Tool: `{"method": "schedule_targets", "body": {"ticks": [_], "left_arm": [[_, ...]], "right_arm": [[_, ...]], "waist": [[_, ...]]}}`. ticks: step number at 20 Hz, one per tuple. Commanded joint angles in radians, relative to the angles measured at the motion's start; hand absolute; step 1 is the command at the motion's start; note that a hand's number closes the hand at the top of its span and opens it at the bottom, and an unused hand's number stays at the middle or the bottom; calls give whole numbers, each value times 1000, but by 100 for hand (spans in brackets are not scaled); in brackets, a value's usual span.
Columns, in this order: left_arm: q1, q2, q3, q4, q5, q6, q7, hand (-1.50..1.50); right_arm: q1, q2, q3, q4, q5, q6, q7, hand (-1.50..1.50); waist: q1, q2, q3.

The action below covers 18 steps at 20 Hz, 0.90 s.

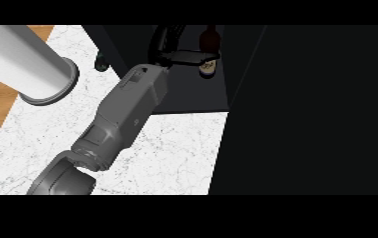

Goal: Pick up the wine, place it into the cabinet and close the cabinet

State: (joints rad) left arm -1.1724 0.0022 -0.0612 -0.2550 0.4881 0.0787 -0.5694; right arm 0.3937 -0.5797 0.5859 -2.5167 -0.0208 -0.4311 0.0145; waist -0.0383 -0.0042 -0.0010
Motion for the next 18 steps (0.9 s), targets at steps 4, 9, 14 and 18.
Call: {"method": "schedule_targets", "body": {"ticks": [4,9,14,18], "left_arm": [[131,-2,-77,-135,66,-63,16,-150],[278,-2,-163,-287,113,-90,18,-150],[446,-2,-265,-471,152,-53,44,-150],[588,-2,-329,-643,105,14,87,-150]], "right_arm": [[55,-34,-14,-228,-18,-24,112,-150],[53,-33,-34,-210,-44,-21,96,-150],[35,-57,-94,-201,-90,-5,94,-150],[80,-16,15,-175,1,-47,66,-150]], "waist": [[14,-9,0],[29,-11,0],[44,-10,1],[49,-14,1]]}}
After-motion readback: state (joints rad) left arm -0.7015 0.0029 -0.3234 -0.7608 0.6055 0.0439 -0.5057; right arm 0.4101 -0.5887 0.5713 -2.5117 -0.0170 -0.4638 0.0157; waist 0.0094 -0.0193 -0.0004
